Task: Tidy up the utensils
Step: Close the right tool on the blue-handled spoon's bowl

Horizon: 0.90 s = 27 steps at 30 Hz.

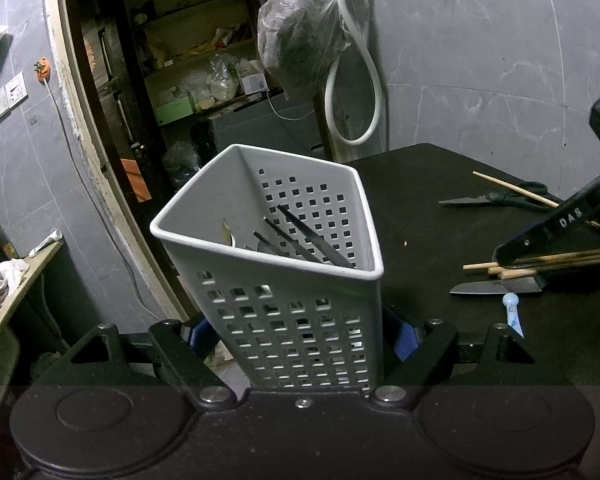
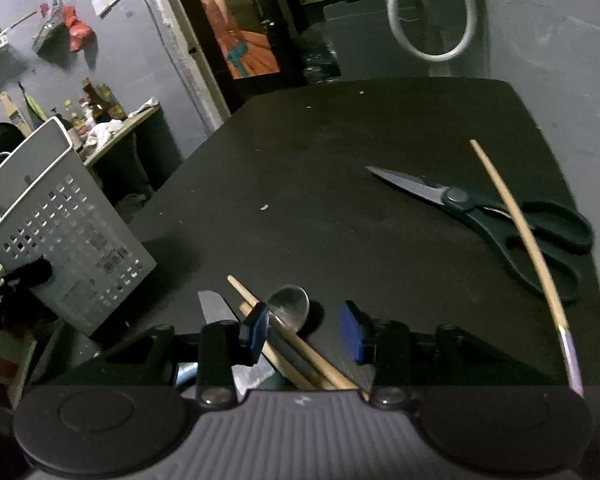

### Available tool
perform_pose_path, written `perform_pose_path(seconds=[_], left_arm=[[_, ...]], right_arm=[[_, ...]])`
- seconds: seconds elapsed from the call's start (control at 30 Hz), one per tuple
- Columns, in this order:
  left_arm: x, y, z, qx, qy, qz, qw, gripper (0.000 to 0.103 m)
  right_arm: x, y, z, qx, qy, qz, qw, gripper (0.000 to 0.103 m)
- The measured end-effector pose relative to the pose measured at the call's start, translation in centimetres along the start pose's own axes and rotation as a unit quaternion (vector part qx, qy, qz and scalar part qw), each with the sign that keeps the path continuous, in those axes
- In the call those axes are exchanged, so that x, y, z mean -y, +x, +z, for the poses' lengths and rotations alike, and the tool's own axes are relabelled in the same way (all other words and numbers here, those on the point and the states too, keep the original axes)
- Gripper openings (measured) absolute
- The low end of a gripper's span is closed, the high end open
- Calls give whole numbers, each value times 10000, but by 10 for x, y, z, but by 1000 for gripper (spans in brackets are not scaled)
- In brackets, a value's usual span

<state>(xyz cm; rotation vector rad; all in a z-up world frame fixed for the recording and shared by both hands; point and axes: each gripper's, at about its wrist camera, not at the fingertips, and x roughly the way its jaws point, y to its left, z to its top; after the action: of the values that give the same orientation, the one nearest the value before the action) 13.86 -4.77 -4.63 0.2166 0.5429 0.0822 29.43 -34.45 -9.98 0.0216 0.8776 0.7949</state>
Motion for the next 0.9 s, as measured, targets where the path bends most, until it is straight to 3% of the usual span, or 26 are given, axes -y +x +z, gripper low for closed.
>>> perform_pose_path(seconds=[0.07, 0.13, 0.4, 0.67, 0.9], left_arm=[[-1, -1, -1, -1, -2, 3, 10000, 84], [0, 0, 0, -2, -5, -1, 10000, 85], [-3, 0, -1, -17, 5, -6, 10000, 85], [-10, -4, -5, -33, 19, -10, 10000, 85], [-11, -6, -7, -37, 29, -16, 10000, 84]], right_arm=[[3, 5, 5, -66, 59, 280, 9996, 43], [5, 10, 9, -192, -9, 507, 9985, 33], [11, 8, 9, -183, -44, 797, 9966, 6], [14, -5, 5, 149, 235, 766, 9967, 6], [13, -2, 2, 69, 312, 683, 9972, 6]])
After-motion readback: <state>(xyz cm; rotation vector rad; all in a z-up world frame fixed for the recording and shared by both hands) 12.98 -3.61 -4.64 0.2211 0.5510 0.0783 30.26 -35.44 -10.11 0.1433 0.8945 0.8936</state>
